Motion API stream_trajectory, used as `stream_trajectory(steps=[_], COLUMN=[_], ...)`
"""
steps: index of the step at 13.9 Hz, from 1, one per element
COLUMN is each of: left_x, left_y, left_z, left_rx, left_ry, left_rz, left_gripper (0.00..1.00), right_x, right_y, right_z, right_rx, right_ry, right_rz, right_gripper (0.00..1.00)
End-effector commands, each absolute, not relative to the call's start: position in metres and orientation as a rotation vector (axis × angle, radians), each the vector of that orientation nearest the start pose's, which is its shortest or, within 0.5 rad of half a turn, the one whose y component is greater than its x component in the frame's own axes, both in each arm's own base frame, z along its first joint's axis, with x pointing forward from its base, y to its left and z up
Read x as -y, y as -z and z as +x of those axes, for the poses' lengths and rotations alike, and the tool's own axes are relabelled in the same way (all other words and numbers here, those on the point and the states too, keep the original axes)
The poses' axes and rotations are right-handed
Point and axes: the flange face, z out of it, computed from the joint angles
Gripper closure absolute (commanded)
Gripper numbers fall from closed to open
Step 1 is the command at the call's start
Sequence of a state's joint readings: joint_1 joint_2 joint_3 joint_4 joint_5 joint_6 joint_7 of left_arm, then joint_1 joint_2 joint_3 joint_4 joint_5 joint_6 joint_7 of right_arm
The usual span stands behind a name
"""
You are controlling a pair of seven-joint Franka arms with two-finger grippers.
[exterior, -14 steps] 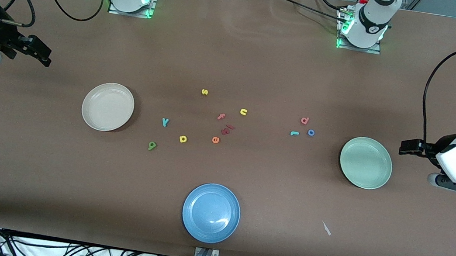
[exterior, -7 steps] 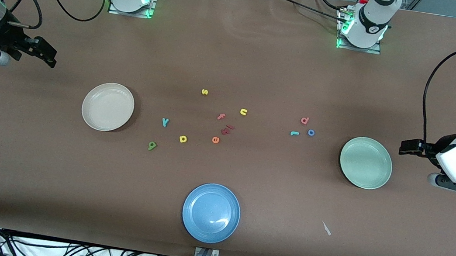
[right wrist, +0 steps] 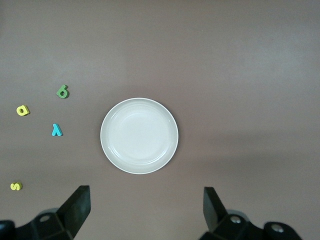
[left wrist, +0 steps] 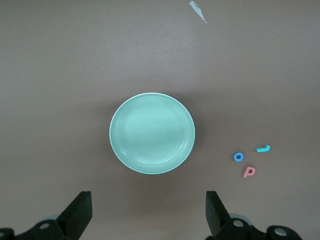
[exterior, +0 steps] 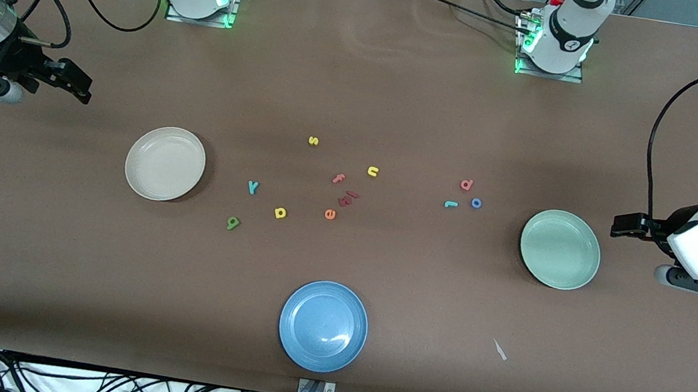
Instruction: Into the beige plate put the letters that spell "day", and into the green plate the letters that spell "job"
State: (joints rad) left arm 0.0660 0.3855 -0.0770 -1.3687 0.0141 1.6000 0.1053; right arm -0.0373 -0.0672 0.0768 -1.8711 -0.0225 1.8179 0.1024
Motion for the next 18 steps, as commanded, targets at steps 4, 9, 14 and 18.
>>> stream_trajectory(steps=[4, 9, 14, 18], left_x=[-0.001, -0.001, 0.0, -0.001], left_y=[-0.49, -0.49, -0.489, -0.489], left_z=[0.656, 0.656, 0.656, 0.655], left_rx=[-0.172, -0.172, -0.174, -0.169], left_ry=[-0.23, -0.23, -0.235, -0.249], left_rz=[-3.167, -3.167, -3.166, -3.168], left_gripper=[0.0, 0.0, 0.0, 0.0], right_x=[-0.023, -0.025, -0.036, -0.062], right_y=[-0.534, -0.536, -0.538, -0.525], right_z=[0.532, 0.531, 0.534, 0.565], right_rx=[-0.091, -0.102, -0.087, -0.01], right_ry=[0.057, 0.06, 0.069, 0.049], right_rz=[-3.155, -3.122, -3.123, -3.116], right_gripper=[0.0, 0.0, 0.0, 0.0])
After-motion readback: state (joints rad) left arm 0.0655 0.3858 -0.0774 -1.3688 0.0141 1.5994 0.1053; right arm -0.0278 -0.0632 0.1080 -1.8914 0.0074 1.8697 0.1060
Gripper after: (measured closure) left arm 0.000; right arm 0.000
